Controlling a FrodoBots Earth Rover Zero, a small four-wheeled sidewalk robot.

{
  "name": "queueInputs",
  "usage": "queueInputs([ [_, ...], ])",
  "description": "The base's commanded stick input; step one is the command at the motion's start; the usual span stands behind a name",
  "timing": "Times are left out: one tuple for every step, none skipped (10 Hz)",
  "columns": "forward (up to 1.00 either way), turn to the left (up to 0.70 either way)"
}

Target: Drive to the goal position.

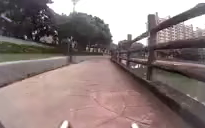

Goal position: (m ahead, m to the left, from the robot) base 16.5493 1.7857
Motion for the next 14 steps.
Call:
queueInputs([
  [0.7,0.0],
  [0.7,0.0],
  [0.42,0.0],
  [0.22,0.0],
  [0.7,0.0],
  [0.7,0.0],
  [0.7,0.0],
  [0.7,0.0],
  [0.7,0.0],
  [0.7,0.0],
  [0.7,0.0],
  [0.7,0.0],
  [0.7,0.0],
  [0.48,0.0],
])
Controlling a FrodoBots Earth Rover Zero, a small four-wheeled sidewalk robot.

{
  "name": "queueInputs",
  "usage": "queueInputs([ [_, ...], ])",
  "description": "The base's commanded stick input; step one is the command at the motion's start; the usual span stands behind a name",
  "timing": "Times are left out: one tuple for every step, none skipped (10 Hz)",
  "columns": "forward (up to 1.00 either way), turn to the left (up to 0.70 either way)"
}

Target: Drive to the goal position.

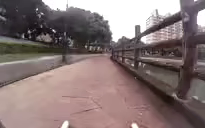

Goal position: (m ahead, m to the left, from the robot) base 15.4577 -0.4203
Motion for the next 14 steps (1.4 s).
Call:
queueInputs([
  [0.7,0.0],
  [0.7,0.0],
  [0.7,0.0],
  [0.7,0.0],
  [0.7,0.0],
  [0.7,0.0],
  [0.7,0.0],
  [0.7,0.0],
  [0.7,0.0],
  [0.7,0.0],
  [0.7,0.0],
  [0.7,0.0],
  [0.7,0.0],
  [0.7,0.0],
])
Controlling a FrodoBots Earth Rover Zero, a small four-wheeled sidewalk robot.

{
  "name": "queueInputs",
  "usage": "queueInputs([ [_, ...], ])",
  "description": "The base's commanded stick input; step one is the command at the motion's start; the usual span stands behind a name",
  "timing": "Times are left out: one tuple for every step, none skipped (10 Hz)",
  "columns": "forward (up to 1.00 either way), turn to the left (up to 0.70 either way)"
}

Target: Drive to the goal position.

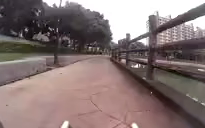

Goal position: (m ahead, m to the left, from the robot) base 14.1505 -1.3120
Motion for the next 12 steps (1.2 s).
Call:
queueInputs([
  [0.7,0.03],
  [0.7,0.02],
  [0.7,0.0],
  [0.7,0.0],
  [0.7,0.0],
  [0.7,0.0],
  [0.7,0.0],
  [0.7,0.0],
  [0.7,0.0],
  [0.7,0.0],
  [0.7,0.0],
  [0.7,0.0],
])
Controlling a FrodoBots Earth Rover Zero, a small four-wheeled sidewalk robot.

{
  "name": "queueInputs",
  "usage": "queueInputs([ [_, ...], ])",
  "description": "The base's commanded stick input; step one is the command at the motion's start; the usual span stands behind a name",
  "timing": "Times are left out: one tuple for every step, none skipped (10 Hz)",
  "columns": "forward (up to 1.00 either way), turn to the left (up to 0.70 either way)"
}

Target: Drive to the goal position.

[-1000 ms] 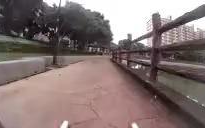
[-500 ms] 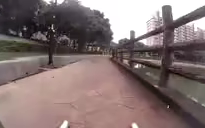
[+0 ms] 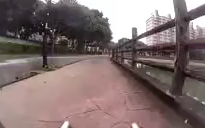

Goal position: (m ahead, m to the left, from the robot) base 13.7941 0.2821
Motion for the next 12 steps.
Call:
queueInputs([
  [0.7,0.0],
  [0.7,0.0],
  [0.7,0.0],
  [0.7,0.0],
  [0.7,0.0],
  [0.7,0.0],
  [0.7,0.0],
  [0.7,0.0],
  [0.7,0.0],
  [0.7,0.0],
  [0.7,0.0],
  [0.7,0.0],
])
